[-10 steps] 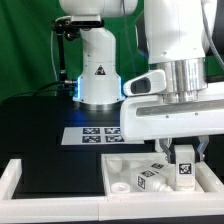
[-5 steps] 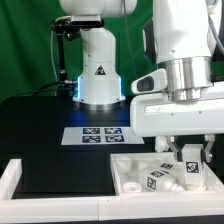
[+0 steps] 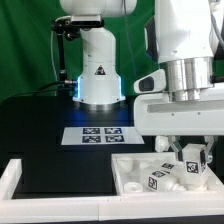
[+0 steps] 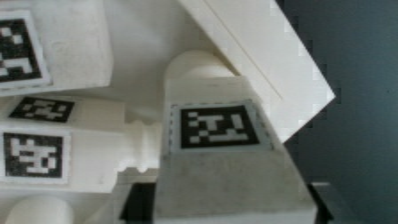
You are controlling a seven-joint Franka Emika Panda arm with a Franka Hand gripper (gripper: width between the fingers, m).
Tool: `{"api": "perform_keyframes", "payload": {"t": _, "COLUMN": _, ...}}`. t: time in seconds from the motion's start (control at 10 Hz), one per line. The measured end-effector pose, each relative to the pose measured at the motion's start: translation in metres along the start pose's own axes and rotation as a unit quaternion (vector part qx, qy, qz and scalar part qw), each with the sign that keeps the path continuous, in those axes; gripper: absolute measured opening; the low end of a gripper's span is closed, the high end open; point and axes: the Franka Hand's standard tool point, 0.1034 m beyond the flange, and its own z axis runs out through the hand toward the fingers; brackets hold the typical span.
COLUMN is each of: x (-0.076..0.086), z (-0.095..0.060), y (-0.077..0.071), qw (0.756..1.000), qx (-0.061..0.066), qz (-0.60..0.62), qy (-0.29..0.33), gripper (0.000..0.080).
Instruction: Assemble one leg
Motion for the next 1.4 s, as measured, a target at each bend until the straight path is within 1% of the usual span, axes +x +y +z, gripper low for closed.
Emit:
{"api": "perform_keyframes", "payload": {"t": 0.4, "x": -0.0009, "z": 0.0000, "y": -0.0004, "qw": 1.000, "qx": -0.001, "qz": 0.012, "qy": -0.004, "gripper": 0.0288}}
{"api": "perform_keyframes", "payload": {"t": 0.6, "x": -0.0007, "z": 0.0006, "y": -0.0011, "qw": 0.994, "qx": -0.027, "qz": 0.102, "qy": -0.037, "gripper": 0.0288}}
{"api": "perform_keyframes", "payload": {"t": 0.8, "x": -0.0023, "z": 0.0013, "y": 0.0000, "qw": 0.969, "qx": -0.034, "qz": 0.239, "qy": -0.044, "gripper": 0.0288}}
{"api": "perform_keyframes", "payload": {"t": 0.9, "x": -0.0032, "z": 0.0015, "y": 0.0000, "qw": 0.957, "qx": -0.038, "qz": 0.285, "qy": -0.046, "gripper": 0.0288}}
{"api": "perform_keyframes", "payload": {"t": 1.0, "x": -0.0036, "z": 0.0015, "y": 0.0002, "qw": 0.939, "qx": -0.043, "qz": 0.339, "qy": -0.047, "gripper": 0.0288}}
{"api": "perform_keyframes", "payload": {"t": 1.2, "x": -0.0075, "z": 0.0022, "y": -0.0020, "qw": 0.907, "qx": -0.049, "qz": 0.417, "qy": -0.044, "gripper": 0.0288}}
{"api": "perform_keyframes", "payload": {"t": 1.3, "x": -0.0073, "z": 0.0023, "y": -0.0017, "qw": 0.902, "qx": -0.049, "qz": 0.427, "qy": -0.044, "gripper": 0.0288}}
{"api": "perform_keyframes", "payload": {"t": 1.4, "x": -0.0071, "z": 0.0019, "y": -0.0014, "qw": 0.919, "qx": -0.048, "qz": 0.389, "qy": -0.045, "gripper": 0.0288}}
